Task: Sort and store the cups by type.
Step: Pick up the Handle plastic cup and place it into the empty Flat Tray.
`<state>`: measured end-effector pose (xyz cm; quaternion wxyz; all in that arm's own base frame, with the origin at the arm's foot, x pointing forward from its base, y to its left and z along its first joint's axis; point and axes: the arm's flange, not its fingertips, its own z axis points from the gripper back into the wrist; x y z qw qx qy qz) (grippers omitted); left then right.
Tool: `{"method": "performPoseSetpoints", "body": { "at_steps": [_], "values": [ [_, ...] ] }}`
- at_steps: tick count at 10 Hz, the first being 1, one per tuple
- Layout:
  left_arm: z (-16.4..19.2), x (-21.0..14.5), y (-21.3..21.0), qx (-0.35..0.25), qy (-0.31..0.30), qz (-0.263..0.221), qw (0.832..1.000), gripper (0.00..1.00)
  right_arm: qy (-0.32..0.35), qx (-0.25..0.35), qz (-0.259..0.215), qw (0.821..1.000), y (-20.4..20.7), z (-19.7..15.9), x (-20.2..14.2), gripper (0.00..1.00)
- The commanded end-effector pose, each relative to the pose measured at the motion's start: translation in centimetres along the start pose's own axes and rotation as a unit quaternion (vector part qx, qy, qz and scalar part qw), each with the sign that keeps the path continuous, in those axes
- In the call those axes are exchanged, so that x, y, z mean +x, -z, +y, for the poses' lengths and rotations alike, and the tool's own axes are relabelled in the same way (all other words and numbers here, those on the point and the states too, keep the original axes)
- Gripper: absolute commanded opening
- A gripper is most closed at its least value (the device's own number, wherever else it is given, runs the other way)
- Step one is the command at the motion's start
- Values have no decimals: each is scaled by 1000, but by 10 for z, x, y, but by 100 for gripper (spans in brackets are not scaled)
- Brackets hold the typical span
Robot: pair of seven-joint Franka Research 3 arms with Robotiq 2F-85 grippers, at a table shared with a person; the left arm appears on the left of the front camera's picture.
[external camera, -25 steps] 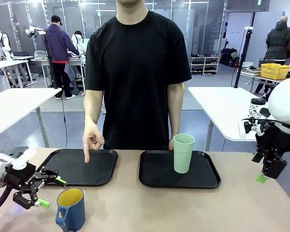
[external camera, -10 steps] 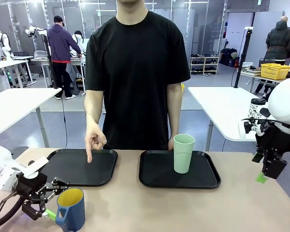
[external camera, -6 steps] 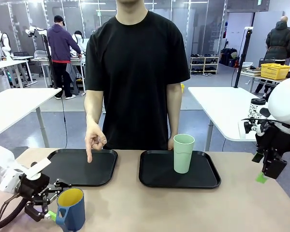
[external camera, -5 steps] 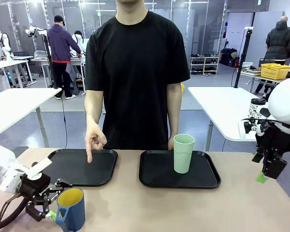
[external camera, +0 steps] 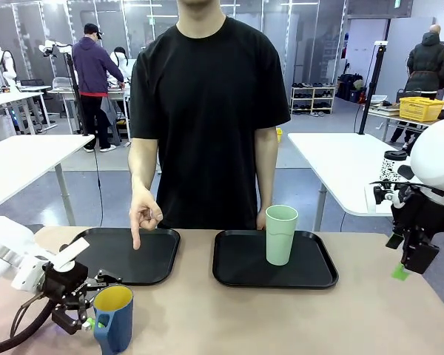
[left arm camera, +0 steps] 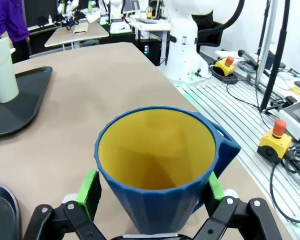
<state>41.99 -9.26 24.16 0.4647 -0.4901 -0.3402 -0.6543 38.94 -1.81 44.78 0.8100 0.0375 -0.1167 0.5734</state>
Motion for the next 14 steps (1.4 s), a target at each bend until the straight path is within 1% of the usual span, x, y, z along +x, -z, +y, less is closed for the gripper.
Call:
{"method": "performPoseSetpoints", "body": {
  "at_steps": [1,5,9,10,11,12,14],
  "values": [
    [-5,-19,8,-3,20,-18,1000,100,10,-2,8,1000,-1,2,0,100],
    [-5,-20,14,-32,9,-13,999,100,10,-2,8,1000,-1,2,0,100],
    [-3,-24,23,-42,6,-21,999,100,10,-2,8,1000,-1,2,0,100],
    [-3,-24,24,-41,13,-25,999,97,10,-2,8,1000,-1,2,0,100],
    [-4,-24,23,-43,18,-30,998,90,10,-2,8,1000,-1,2,0,100],
    [-5,-25,23,-49,24,-37,998,81,10,-2,8,1000,-1,2,0,100],
    [-6,-25,24,-48,21,-33,998,62,10,-2,8,1000,-1,2,0,100]
  ]
}}
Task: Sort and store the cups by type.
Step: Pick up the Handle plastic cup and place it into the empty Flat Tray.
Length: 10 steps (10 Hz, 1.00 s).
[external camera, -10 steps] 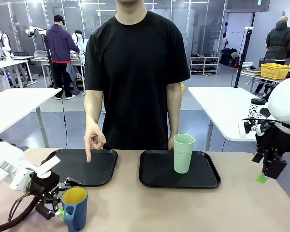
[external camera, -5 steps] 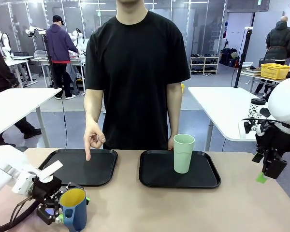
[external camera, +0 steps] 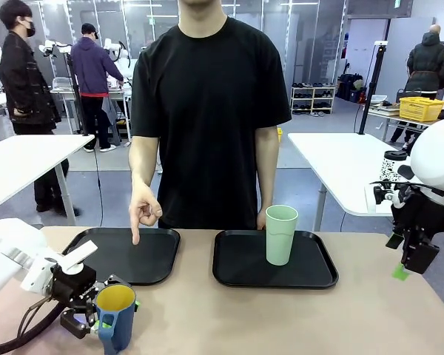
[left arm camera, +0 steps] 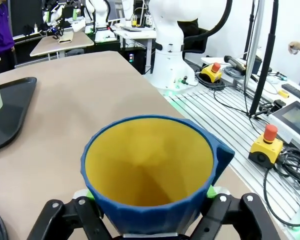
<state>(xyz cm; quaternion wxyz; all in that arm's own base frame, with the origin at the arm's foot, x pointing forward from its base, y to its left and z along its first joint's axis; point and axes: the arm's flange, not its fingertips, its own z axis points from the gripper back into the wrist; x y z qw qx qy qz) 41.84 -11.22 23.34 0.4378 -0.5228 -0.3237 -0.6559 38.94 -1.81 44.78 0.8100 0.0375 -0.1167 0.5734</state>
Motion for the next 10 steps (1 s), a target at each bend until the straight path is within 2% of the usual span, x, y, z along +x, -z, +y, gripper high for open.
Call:
{"method": "performPoseSetpoints", "body": {
  "at_steps": [1,2,3,6,10],
  "values": [
    [-11,-22,3,-4,22,-9,1000,52,10,-2,8,1000,-1,2,0,100],
    [-12,-18,1,1,26,1,1000,48,10,-2,8,1000,-1,2,0,100],
    [-15,-10,-2,6,34,8,999,48,10,-2,8,1000,-1,2,0,100],
    [-29,32,-39,61,87,-32,994,48,10,-2,8,1000,-1,2,0,100],
    [-33,68,-88,127,93,-48,986,48,10,-2,8,1000,-1,2,0,100]
  ]
}}
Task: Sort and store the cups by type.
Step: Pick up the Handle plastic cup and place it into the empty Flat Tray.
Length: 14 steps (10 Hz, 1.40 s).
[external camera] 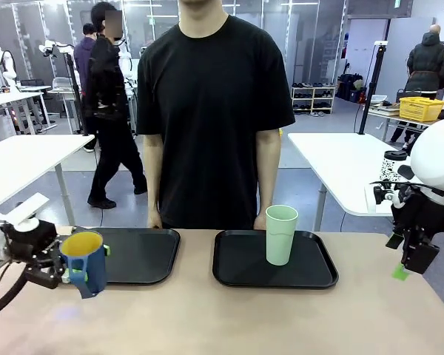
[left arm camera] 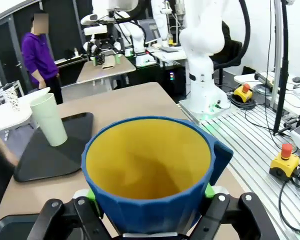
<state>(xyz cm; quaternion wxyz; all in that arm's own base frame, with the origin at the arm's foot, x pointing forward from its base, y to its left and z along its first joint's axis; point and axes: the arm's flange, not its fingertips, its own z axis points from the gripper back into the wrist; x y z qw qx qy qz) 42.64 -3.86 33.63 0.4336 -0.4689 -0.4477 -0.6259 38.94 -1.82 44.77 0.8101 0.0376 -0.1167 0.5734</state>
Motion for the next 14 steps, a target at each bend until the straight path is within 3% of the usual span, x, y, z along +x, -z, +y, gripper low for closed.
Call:
{"method": "performPoseSetpoints", "body": {
  "at_steps": [1,3,4,7,8,10,13,14],
  "values": [
    [-6,-10,-4,29,21,-18,999,48,10,-2,8,1000,-1,2,0,100],
    [-7,-5,-13,50,32,-8,998,48,10,-2,8,1000,-1,2,0,100],
    [2,2,-11,24,2,-4,1000,48,10,-2,8,1000,-1,2,0,100],
    [2,2,-11,24,2,-4,1000,48,10,-2,8,1000,-1,2,0,100],
    [2,3,-12,29,0,-5,1000,76,10,-2,8,1000,-1,2,0,100],
    [42,-8,-22,53,-25,-2,998,76,10,-2,8,1000,-1,2,0,100],
    [101,-22,-49,38,-38,-47,997,76,10,-2,8,1000,-1,2,0,100],
    [124,-27,-60,58,-44,-36,997,76,10,-2,8,1000,-1,2,0,100]
  ]
}}
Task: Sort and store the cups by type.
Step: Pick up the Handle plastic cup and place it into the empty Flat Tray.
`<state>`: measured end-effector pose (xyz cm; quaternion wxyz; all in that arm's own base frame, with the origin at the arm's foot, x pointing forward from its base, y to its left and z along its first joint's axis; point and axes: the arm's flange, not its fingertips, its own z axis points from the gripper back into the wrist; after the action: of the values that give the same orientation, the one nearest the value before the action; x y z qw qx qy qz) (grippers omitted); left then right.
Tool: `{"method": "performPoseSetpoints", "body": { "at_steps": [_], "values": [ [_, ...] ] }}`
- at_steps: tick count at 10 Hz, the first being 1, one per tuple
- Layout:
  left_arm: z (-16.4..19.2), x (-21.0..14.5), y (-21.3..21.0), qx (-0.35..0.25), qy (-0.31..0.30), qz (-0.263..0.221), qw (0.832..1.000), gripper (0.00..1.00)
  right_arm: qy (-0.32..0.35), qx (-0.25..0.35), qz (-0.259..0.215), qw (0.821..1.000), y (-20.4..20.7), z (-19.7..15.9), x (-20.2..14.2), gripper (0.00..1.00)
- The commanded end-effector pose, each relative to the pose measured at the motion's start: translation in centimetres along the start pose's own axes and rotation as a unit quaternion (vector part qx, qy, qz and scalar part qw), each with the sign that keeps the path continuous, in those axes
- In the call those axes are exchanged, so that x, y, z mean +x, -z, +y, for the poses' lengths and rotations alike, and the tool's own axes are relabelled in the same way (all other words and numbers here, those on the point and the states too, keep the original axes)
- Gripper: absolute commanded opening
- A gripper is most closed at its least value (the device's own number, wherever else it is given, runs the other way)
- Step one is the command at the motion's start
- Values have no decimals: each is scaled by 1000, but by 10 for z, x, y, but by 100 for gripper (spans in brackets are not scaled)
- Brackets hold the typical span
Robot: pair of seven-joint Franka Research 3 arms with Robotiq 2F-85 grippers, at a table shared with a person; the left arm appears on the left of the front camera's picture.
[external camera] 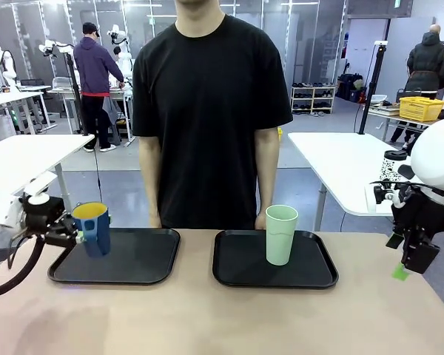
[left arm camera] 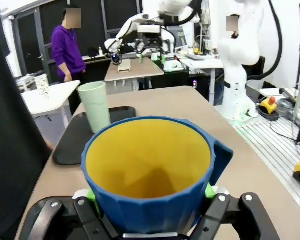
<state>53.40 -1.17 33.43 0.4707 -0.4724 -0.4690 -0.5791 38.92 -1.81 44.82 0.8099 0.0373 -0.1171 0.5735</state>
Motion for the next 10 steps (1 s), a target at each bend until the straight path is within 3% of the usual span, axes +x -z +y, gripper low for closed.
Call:
{"method": "performPoseSetpoints", "body": {
  "at_steps": [1,4,10],
  "values": [
    [45,0,-14,12,-16,-25,999,76,10,-1,8,1000,0,1,0,100],
    [84,0,-18,18,-32,-8,999,76,10,-1,8,1000,0,1,0,100],
    [105,-39,-22,15,-29,19,999,76,10,-1,8,1000,0,1,0,100]
  ]
}}
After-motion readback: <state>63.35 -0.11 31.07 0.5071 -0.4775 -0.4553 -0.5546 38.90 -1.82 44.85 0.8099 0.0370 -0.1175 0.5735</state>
